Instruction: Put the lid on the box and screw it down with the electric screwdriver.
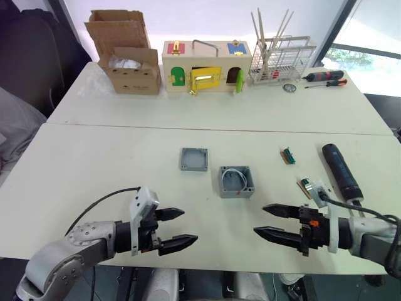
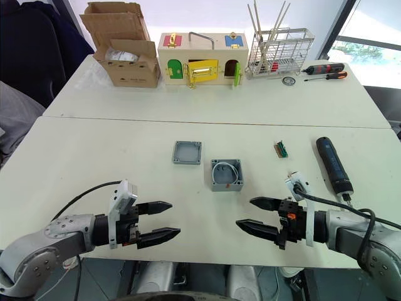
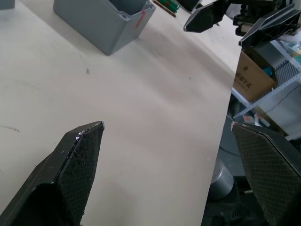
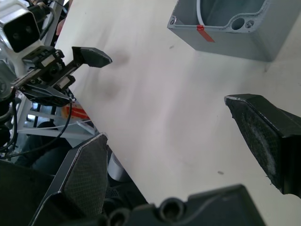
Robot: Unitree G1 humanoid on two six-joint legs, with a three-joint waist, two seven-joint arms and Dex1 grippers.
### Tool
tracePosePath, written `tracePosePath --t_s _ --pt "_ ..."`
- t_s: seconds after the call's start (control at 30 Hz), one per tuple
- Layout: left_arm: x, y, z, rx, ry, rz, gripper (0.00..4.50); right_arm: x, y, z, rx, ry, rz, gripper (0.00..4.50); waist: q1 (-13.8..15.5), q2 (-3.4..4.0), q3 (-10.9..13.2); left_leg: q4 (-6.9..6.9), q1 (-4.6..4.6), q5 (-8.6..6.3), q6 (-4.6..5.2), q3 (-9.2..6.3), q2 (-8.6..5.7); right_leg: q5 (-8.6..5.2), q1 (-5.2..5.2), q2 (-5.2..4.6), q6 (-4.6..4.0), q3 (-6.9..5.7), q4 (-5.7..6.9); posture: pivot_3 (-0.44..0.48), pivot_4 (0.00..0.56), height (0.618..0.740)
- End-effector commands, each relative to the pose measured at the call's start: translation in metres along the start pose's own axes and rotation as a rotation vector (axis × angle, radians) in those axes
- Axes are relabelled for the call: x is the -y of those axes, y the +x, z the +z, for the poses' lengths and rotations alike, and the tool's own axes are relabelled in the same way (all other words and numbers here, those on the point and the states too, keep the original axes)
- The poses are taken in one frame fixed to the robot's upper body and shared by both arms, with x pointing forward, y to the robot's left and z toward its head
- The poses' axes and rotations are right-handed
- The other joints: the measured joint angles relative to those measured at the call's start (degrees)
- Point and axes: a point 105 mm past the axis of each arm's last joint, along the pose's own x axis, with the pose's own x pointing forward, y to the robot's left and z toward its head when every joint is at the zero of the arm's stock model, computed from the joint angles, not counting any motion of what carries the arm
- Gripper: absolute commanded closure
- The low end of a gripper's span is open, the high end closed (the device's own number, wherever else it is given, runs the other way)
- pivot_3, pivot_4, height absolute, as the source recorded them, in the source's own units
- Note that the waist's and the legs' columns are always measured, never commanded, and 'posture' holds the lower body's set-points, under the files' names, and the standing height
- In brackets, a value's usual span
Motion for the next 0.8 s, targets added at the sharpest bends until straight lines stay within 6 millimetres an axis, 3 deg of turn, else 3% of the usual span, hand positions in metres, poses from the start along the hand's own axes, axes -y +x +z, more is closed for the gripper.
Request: tracePosePath --t_s 0.03,0.4,0.6,0.77,0.8 --pt "0.0 0.0 0.003 0.005 0.034 0.005 0.03 0.0 0.002 0.006 0.034 -0.043 -0.008 0.0 0.0 0.0 0.0 0.0 0.0 0.0 0.0 0.0 0.0 0.0 0.0 0.0 0.0 0.0 0.0 0.0 0.15 0.728" --pt "-0.003 -0.001 0.008 0.021 0.026 -0.008 0.03 -0.003 0.006 0.009 0.059 -0.032 0.005 0.0 0.0 0.0 0.0 0.0 0.0 0.0 0.0 0.0 0.0 0.0 0.0 0.0 0.0 0.0 0.01 0.0 0.15 0.728" --pt "-0.016 0.001 0.015 -0.006 0.067 0.078 0.03 0.011 0.005 0.017 0.105 -0.04 -0.091 0.0 0.0 0.0 0.0 0.0 0.0 0.0 0.0 0.0 -0.01 0.0 0.0 0.0 0.0 0.0 0.01 0.0 0.15 0.728" --pt "-0.04 -0.016 0.039 -0.126 0.12 0.127 0.03 0.006 -0.005 0.026 0.106 0.007 -0.121 0.0 0.2 -0.01 0.0 0.0 0.0 0.01 -0.01 -0.02 0.0 0.0 0.0 0.01 0.01 -0.02 0.11 0.0 0.15 0.728" --pt "-0.047 -0.018 0.054 -0.138 0.163 0.125 0.03 0.006 -0.008 0.031 0.121 -0.003 -0.136 0.0 0.1 -0.01 0.0 0.01 -0.01 0.04 -0.04 -0.04 0.0 0.0 -0.01 0.02 0.01 -0.04 0.14 0.0 0.15 0.728"
